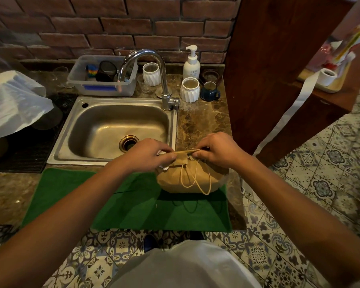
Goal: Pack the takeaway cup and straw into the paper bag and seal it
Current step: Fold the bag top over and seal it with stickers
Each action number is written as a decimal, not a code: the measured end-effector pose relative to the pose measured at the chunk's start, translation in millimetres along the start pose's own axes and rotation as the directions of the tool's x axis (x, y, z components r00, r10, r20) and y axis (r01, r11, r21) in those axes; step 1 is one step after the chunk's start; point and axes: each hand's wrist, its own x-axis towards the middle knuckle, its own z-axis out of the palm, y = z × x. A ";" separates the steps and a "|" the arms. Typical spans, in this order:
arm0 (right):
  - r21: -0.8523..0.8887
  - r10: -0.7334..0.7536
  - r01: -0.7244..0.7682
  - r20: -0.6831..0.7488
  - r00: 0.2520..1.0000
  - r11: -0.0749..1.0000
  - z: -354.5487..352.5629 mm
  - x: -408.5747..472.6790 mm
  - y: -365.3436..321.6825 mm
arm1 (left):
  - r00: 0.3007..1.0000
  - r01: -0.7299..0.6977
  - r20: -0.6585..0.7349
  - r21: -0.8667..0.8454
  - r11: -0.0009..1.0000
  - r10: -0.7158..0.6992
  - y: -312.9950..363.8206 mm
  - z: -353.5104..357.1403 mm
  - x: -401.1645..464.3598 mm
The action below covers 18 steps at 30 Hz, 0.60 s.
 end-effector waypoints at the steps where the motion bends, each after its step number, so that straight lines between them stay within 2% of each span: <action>1: 0.002 -0.009 0.009 -0.007 1.000 1.000 1.7 0.5 -2.2 | 0.999 -0.015 0.027 -0.037 0.999 0.016 5.8 -1.8 5.0; 3: -0.006 -0.021 0.021 -0.021 1.000 1.000 5.9 1.8 -6.5 | 0.992 -0.095 0.083 0.014 0.995 0.093 18.3 -1.3 18.3; 5: -0.001 -0.007 0.007 -0.035 0.999 1.000 8.0 0.8 -6.5 | 0.986 -0.150 0.101 0.160 0.976 0.135 28.3 1.7 28.4; 7: 0.057 0.016 -0.015 -0.014 1.000 0.998 6.3 -3.3 -3.0 | 0.990 -0.143 0.056 0.242 0.960 0.133 29.3 4.0 32.0; 11: 0.185 0.025 -0.034 0.052 0.998 0.982 -2.9 -12.0 0.7 | 0.984 -0.166 -0.019 0.265 0.950 0.177 27.2 7.8 32.4; 15: 0.094 0.021 -0.030 0.094 0.995 0.995 -6.1 -9.5 6.1 | 0.985 -0.149 -0.045 0.250 0.957 0.165 27.1 10.5 35.2; 18: -0.011 -0.015 0.016 0.035 0.999 1.000 -1.8 -10.1 10.3 | 0.987 -0.136 -0.049 0.225 0.965 0.151 26.9 9.9 35.0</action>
